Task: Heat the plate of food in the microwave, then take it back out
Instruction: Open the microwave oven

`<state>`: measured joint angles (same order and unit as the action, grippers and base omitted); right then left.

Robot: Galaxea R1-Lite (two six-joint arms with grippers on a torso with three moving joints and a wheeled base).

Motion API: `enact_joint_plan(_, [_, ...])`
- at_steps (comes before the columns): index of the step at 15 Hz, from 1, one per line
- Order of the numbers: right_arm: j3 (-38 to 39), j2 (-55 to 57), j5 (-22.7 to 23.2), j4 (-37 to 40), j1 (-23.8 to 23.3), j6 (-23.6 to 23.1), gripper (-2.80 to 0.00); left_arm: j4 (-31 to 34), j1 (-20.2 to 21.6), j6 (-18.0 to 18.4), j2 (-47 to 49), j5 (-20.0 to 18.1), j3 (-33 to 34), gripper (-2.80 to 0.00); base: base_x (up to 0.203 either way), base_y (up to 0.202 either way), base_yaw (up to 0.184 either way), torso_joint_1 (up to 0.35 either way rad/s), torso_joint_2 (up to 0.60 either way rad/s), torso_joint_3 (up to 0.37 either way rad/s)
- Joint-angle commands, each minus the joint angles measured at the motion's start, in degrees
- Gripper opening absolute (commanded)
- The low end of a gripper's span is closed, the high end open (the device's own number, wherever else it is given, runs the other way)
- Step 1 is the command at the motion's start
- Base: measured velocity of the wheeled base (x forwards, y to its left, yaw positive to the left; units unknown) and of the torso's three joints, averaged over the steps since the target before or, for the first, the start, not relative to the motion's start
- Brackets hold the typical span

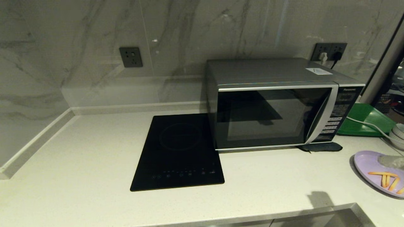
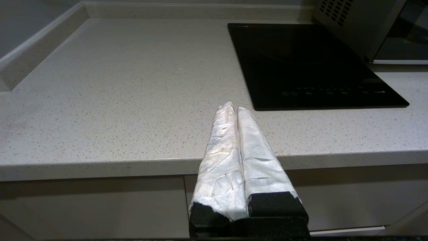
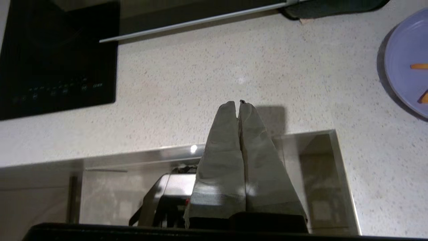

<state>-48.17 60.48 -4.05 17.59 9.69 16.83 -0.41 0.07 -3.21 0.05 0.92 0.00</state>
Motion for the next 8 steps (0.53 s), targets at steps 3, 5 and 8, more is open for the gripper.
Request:
enact_joint_plan(3, [2.8,4.0,-2.2,-4.5,0.1,0.2,-0.35,0.0,0.0,0.0,0.0,0.0,0.0,-2.80,0.000,0.000,0.000,0.000,0.00,0.000])
enact_joint_plan(5, [2.9,4.1,-2.3,-5.6,0.1,0.5,0.00,0.0,0.0,0.0,0.0,0.0,0.0,-2.80,0.000,0.000,0.000,0.000,0.00,0.000])
enact_joint_plan(8, [4.6,4.1,-2.2,-5.8,0.1,3.5,0.00,0.0,0.0,0.0,0.0,0.0,0.0,-2.80,0.000,0.000,0.000,0.000,0.00,0.000])
